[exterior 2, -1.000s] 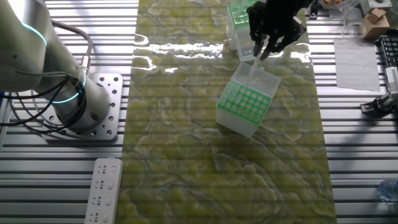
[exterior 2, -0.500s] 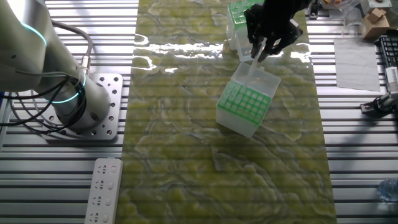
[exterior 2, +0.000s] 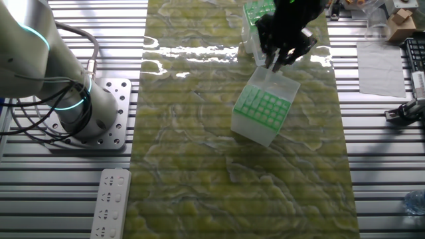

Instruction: Transfer all large pipette tips from one holder to another

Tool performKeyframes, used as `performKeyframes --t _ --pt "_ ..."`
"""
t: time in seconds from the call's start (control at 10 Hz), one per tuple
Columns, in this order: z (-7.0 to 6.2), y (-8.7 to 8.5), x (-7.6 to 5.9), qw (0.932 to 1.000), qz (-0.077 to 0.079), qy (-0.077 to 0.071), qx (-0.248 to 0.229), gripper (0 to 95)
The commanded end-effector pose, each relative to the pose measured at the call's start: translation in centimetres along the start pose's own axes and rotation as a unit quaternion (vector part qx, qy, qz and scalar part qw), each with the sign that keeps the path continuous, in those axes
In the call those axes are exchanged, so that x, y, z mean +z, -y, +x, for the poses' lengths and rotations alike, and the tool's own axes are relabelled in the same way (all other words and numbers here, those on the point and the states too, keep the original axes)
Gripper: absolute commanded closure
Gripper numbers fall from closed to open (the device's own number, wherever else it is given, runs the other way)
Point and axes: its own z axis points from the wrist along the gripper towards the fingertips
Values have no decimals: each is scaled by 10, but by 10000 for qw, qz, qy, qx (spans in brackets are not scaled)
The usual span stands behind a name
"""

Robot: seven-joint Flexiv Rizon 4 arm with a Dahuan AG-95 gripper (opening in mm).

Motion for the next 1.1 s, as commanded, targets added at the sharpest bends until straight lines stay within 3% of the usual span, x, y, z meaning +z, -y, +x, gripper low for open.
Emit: performKeyframes --t 0.1,0.2,0.3,0.4,0.5,0.6,0.7,0.9,1.0,1.1 --pt "-2 1 0 10000 -6 -12 -53 760" --pt "-2 1 0 10000 2 13 -14 570" --pt "-2 1 -1 9999 -58 68 110 570" --pt "-3 0 -2 9983 -272 176 481 570" --pt "-9 0 -4 9941 -526 300 897 760" --pt "-9 0 -4 9941 -526 300 897 760" --pt "-35 -6 -11 9871 -676 333 1416 760" --pt "-69 -19 -17 9769 -837 316 1939 760" --pt "-92 -32 -20 9675 -993 323 2305 760" --pt "-110 -44 -21 9614 -1021 323 2533 760"
